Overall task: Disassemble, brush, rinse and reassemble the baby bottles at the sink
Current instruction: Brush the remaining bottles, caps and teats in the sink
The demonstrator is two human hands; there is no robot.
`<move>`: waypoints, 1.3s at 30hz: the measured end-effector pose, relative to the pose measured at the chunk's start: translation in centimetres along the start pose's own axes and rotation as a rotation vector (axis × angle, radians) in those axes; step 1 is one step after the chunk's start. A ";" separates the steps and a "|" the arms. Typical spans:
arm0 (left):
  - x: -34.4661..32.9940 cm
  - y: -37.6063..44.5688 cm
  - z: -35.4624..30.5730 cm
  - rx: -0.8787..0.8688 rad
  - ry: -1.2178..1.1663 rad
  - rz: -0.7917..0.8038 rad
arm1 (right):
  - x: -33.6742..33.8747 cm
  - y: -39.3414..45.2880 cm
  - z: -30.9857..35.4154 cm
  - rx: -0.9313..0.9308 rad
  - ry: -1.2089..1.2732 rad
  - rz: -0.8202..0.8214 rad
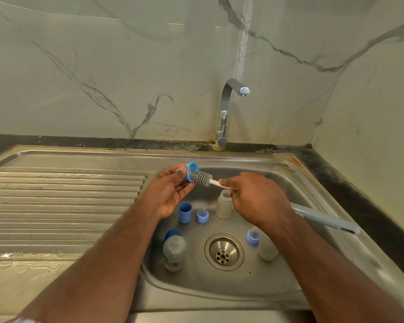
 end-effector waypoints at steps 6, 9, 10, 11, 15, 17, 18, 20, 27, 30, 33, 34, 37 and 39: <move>-0.2 -0.2 0.2 0.002 0.007 -0.002 | 0.5 -0.2 0.0 -0.022 0.011 -0.041; -0.1 -0.2 0.1 -0.007 -0.010 0.008 | 0.2 -0.3 0.2 -0.021 0.077 0.001; 0.0 -0.1 0.0 -0.009 -0.017 0.010 | 0.3 -0.3 0.1 -0.024 0.109 -0.005; 0.1 -0.2 0.0 -0.008 -0.021 0.012 | 0.3 -0.3 0.0 -0.031 0.128 -0.022; -0.4 -0.3 0.2 -0.008 -0.020 0.023 | 0.4 -0.3 -0.3 -0.057 0.117 -0.041; -0.3 -0.4 0.1 -0.014 -0.027 0.014 | 0.2 -0.4 -0.2 -0.049 0.150 -0.007; -0.2 -0.4 0.1 -0.016 -0.028 0.011 | 0.2 -0.4 -0.1 -0.043 0.167 -0.002; -0.3 -0.4 0.0 -0.012 -0.039 0.021 | 0.3 -0.4 -0.2 -0.052 0.200 -0.030; -0.2 -0.5 0.1 -0.015 -0.038 0.024 | 0.0 -0.4 -0.3 -0.067 0.262 0.021; -0.4 -0.5 0.1 -0.012 -0.058 0.036 | 0.2 -0.5 -0.6 -0.099 0.335 -0.054; -0.6 -0.5 0.2 -0.011 -0.057 0.045 | -0.1 -0.4 -0.6 -0.107 0.295 -0.029; -0.5 -0.5 0.2 -0.015 -0.049 0.039 | -0.2 -0.3 -0.5 -0.093 0.306 0.011; -0.3 -0.5 -0.1 -0.023 -0.055 0.028 | 0.2 -0.4 -0.3 -0.092 0.491 0.038; -0.3 -0.6 -0.1 -0.023 -0.076 0.039 | 0.1 -0.6 -0.8 -0.193 0.709 -0.044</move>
Point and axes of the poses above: each hand's wrist, its own y-axis towards the middle knuckle, its own x-axis out of the back of the hand, z = x × y, the point moved 2 cm from there along y, towards the middle knuckle, and after that the axes turned 13 degrees about x, right-handed, at the moved point
